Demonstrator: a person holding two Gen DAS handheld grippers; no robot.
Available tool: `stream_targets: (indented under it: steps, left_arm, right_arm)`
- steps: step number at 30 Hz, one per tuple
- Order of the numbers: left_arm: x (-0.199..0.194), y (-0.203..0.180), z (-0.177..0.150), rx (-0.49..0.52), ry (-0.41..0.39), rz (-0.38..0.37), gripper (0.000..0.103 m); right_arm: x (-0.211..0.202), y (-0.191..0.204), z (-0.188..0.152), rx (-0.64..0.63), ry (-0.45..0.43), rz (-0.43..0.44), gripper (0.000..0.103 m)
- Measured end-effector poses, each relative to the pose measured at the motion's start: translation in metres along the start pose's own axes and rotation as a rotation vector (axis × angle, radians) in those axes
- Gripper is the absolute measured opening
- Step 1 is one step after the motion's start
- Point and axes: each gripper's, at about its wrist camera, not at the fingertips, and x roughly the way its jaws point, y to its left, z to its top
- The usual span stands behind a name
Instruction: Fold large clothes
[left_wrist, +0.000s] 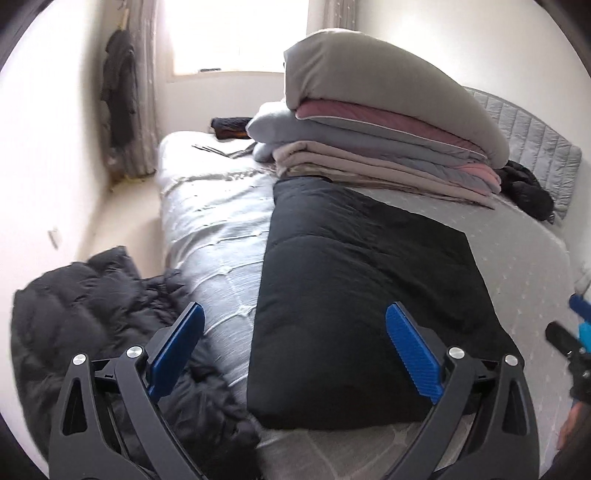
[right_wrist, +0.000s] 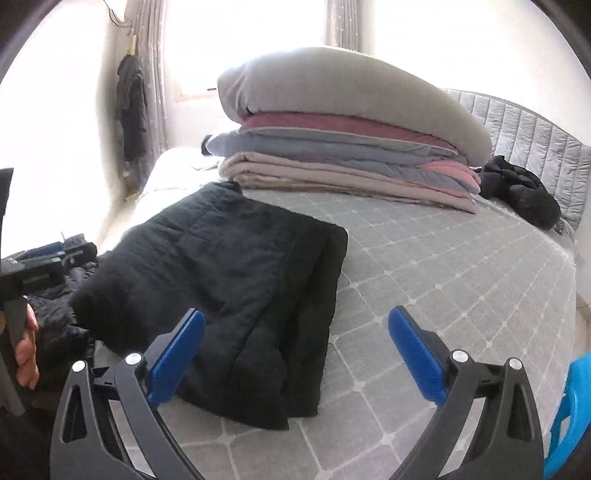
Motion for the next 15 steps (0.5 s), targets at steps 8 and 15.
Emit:
stream_targets:
  steps: [8,15]
  left_arm:
    - [-0.006,-0.015,-0.002,0.026,0.018,0.027,0.095]
    - [-0.014,-0.017,0.001,0.031,-0.009,0.051,0.095]
  right_arm:
    - [0.014,0.007,0.011,-0.019,0.017,-0.001,0.096]
    - [0.028,0.008,0.015,0.043,0.048,0.010,0.096]
